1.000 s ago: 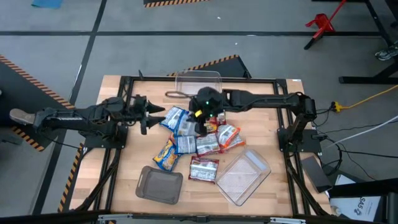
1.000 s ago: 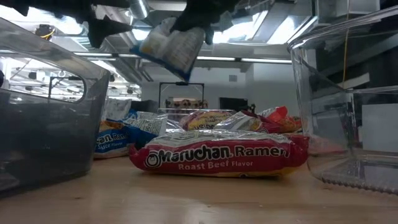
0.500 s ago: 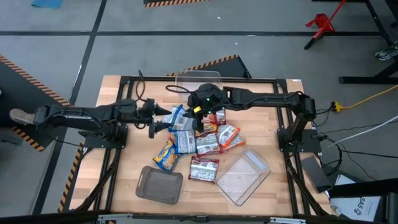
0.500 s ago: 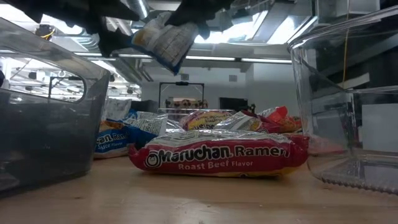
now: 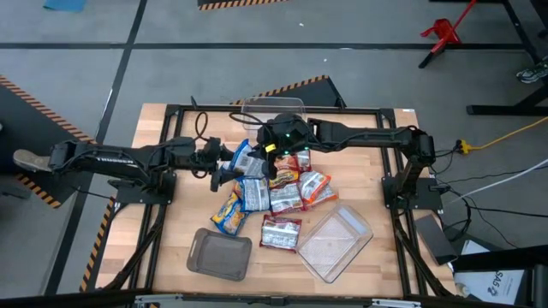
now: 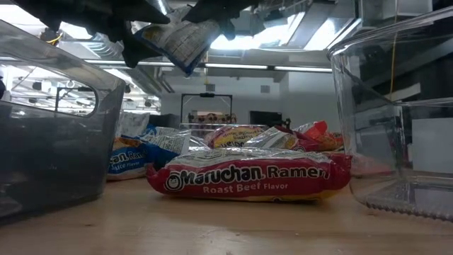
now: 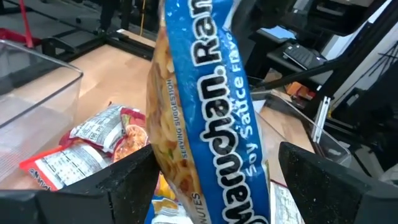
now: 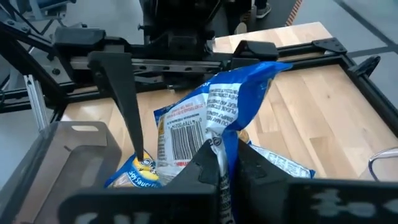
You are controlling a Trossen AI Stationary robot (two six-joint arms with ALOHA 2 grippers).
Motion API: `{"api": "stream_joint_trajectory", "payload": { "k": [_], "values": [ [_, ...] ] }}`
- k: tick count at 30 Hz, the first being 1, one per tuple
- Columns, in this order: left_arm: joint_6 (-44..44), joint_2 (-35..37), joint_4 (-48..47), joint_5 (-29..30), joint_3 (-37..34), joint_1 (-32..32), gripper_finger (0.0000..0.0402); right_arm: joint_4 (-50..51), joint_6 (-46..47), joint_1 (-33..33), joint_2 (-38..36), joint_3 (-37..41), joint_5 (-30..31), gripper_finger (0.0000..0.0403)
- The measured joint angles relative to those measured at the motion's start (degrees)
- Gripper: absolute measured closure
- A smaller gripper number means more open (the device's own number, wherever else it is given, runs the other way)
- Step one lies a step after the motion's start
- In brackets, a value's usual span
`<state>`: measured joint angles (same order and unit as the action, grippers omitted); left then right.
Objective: Sort Maruchan noodles
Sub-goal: Put the blue noodle pack into the black bin
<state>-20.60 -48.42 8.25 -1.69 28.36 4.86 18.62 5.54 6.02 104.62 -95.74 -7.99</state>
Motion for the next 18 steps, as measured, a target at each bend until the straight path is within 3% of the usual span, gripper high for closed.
{"api": "stream_joint_trajectory", "payload": {
  "k": [7, 18],
  "values": [
    [-0.3, 0.0, 0.0, 1.2, 0.0, 0.0, 0.0115, -4.3, 0.0, 0.0, 0.0, 0.0, -0.5, 0.0401],
    [-1.5, 0.0, 0.0, 4.6, 0.0, 0.0, 0.0242, -5.1, 0.1, 0.0, 0.0, 0.0, -0.4, 0.04]
  ]
}}
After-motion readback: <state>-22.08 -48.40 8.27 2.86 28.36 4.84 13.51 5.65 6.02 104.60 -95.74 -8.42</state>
